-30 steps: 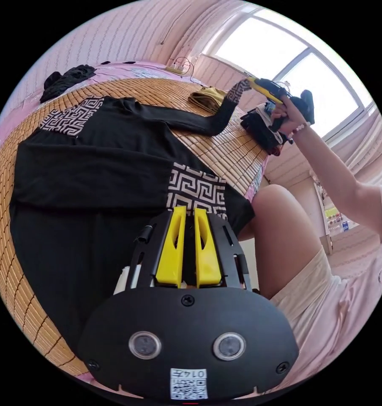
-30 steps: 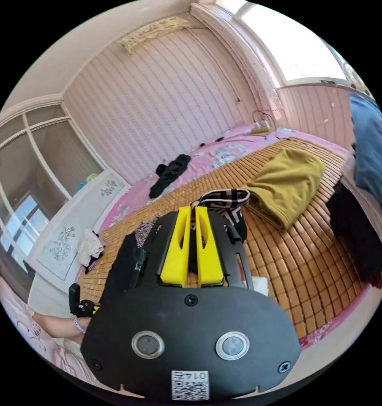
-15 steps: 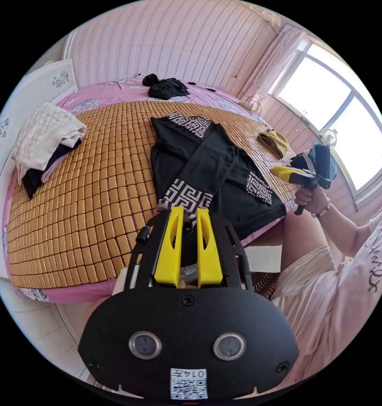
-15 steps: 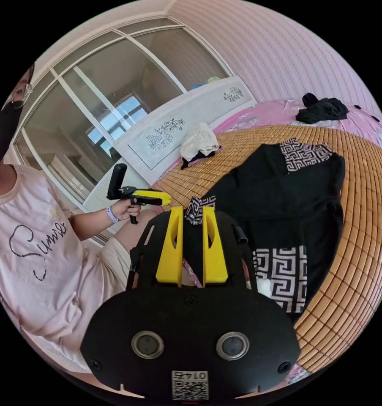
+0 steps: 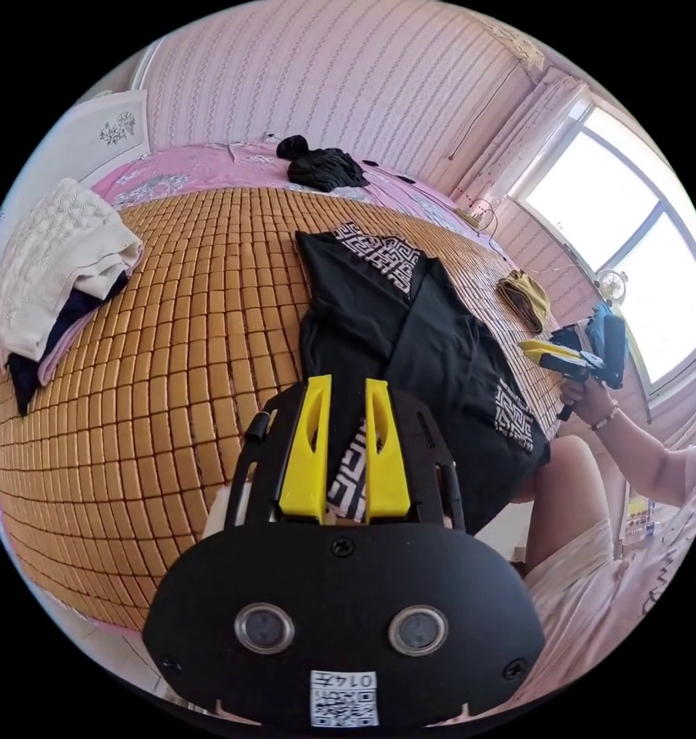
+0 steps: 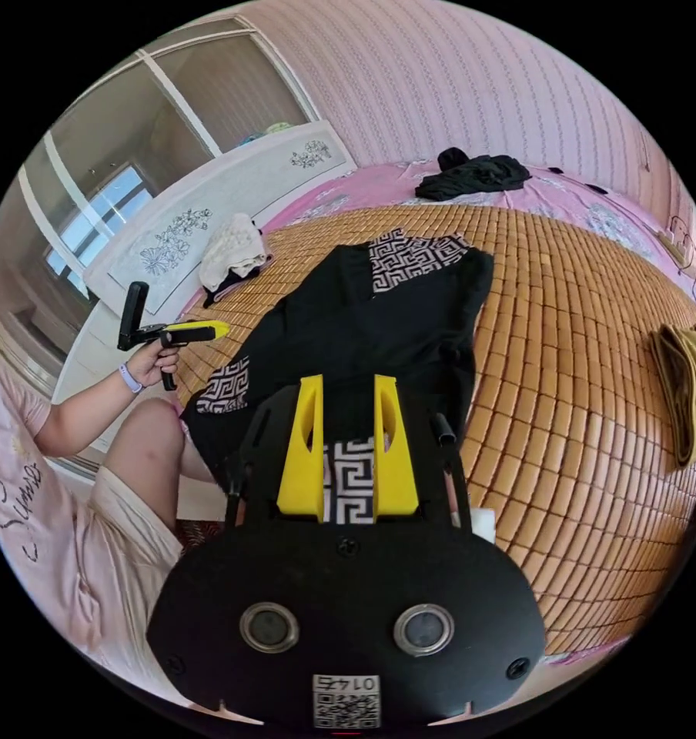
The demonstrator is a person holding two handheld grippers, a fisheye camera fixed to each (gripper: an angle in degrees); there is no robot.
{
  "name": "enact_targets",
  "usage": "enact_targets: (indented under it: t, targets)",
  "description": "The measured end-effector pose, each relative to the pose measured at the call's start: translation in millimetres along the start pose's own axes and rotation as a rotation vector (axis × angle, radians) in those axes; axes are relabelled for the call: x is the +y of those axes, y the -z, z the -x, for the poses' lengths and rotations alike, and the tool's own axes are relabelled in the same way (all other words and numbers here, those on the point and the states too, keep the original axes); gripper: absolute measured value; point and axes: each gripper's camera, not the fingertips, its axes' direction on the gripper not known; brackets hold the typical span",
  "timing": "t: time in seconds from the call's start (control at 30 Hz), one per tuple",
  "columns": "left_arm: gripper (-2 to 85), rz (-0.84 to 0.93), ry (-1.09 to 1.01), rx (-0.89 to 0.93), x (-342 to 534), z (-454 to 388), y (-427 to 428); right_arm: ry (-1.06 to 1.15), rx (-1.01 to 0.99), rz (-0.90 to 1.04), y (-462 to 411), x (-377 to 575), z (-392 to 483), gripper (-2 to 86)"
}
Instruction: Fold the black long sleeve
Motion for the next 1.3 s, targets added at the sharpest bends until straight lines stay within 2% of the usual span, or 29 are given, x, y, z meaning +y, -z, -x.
enact_targets:
  t: [0.1,0.2,0.27,0.37,0.43,0.5,0.6,0.73,0.8,0.93,1.07,1.13,1.17,1.23,1.3]
  targets:
    - [7.5,0.011,0.003,0.019,-59.3,22.4,-14.6,-0.074,0.073,-0.036,-26.5,-51.1,-37.7,10.6]
    - [7.5,-0.011,0.090,0.032,-111.3,47.4,-32.2,-0.147,0.145,-0.002,-68.1,-98.7,-73.3,12.2]
    - [8.5,-0.020,0.114,-0.033,-144.3,56.4,-46.2,-0.204,0.177,0.040,-95.1,-121.3,-92.3,13.1]
    - [10.4,0.002,0.165,-0.010,-174.6,67.2,-68.5,-0.332,0.143,0.061,-128.9,-145.3,-120.6,12.1]
    - [9.9,0.059,0.212,0.022,-188.1,74.3,-83.3,-0.402,0.049,0.058,-143.9,-157.7,-137.8,7.1]
    - [7.0,0.077,0.193,0.006,-199.4,72.7,-90.6,-0.402,0.047,0.018,-144.2,-164.7,-144.4,2.4]
    - [1.0,0.109,0.139,-0.034,-218.0,69.7,-93.3,-0.331,0.079,-0.019,-137.5,-178.2,-148.1,0.7]
    - [-0.8,-0.050,0.205,0.101,-228.6,83.3,-64.1,-0.279,0.038,-0.111,-111.4,-190.3,-153.6,0.5]
    - [-0.9,-0.104,0.172,0.142,-228.3,80.3,-45.4,-0.270,-0.018,-0.157,-96.5,-189.4,-153.2,0.6]
    - [-0.9,-0.169,-0.017,0.191,-202.0,62.2,10.1,-0.126,-0.153,-0.237,-53.3,-161.4,-130.3,1.0]
    - [-0.6,-0.136,-0.149,0.277,-116.1,52.0,55.2,-0.028,-0.244,-0.204,-27.3,-97.7,-104.2,1.4]
    - [-0.1,-0.081,-0.141,0.293,-65.5,52.8,60.2,-0.024,-0.304,-0.073,-33.4,-43.3,-90.6,2.0]
    - [0.7,-0.019,-0.115,0.237,-31.4,55.2,58.5,-0.039,-0.296,-0.023,-38.7,-29.2,-88.2,2.3]
    - [1.8,0.066,-0.048,0.132,16.0,63.1,53.3,-0.133,-0.163,0.183,-64.2,20.2,-81.8,3.1]
    - [2.1,0.109,0.060,0.133,55.6,73.0,50.8,-0.173,-0.081,0.274,-77.0,42.8,-74.8,3.7]
